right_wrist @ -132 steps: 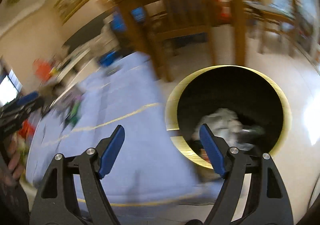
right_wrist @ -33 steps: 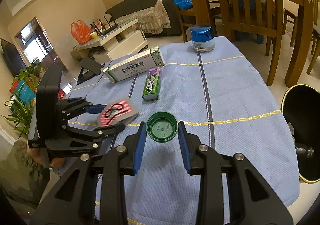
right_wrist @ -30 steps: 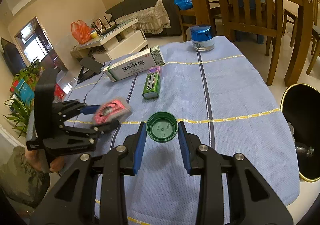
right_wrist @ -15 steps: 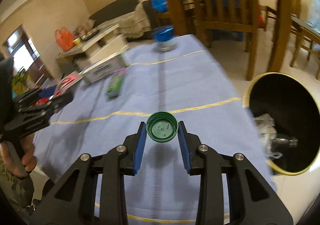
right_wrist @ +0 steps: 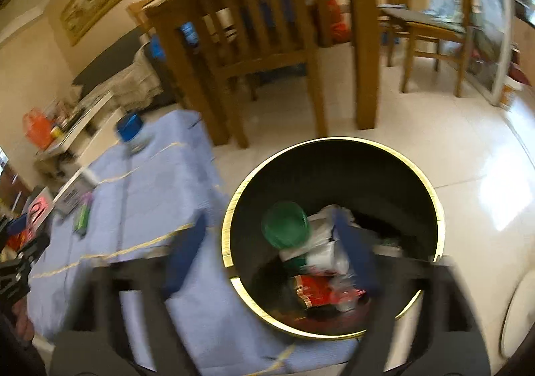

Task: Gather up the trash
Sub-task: 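Carry the red card over the bin and open the left tool, then move both tools back over the table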

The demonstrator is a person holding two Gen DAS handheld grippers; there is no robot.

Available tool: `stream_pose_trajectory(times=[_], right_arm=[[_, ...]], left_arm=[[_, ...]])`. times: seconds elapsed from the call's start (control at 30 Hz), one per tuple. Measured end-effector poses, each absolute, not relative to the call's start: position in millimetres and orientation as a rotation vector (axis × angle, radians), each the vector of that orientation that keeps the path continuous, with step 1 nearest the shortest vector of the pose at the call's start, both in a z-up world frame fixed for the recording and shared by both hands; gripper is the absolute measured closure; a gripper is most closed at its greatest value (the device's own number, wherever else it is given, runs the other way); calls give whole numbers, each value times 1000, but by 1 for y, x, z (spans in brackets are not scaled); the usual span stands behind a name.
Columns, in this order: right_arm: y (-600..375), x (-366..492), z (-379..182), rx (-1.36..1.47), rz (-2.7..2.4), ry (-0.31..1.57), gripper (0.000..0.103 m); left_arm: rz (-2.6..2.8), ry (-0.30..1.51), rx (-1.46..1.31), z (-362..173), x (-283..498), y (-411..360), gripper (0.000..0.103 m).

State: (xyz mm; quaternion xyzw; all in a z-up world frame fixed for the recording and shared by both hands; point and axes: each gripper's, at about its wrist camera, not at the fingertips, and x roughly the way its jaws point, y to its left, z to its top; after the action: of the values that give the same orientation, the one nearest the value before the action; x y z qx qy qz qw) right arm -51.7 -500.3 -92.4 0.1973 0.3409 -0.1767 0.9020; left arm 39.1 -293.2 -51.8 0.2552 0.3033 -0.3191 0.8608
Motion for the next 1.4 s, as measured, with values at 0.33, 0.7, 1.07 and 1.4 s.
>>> stream_pose_trajectory(times=[0.33, 0.7, 1.07, 1.4], right_arm=[[-551, -122, -117, 588, -479, 628, 10], [-568, -172, -123, 643, -528, 611, 10], [-542, -149, -121, 629, -459, 630, 10], [-428, -65, -89, 442, -205, 697, 12]], left_arm=[[-813, 625, 673, -60, 15, -382, 48], [-912, 678, 720, -49, 14, -493, 32], [-892, 642, 642, -35, 6, -415, 31], [-646, 686, 428, -62, 28, -221, 31]])
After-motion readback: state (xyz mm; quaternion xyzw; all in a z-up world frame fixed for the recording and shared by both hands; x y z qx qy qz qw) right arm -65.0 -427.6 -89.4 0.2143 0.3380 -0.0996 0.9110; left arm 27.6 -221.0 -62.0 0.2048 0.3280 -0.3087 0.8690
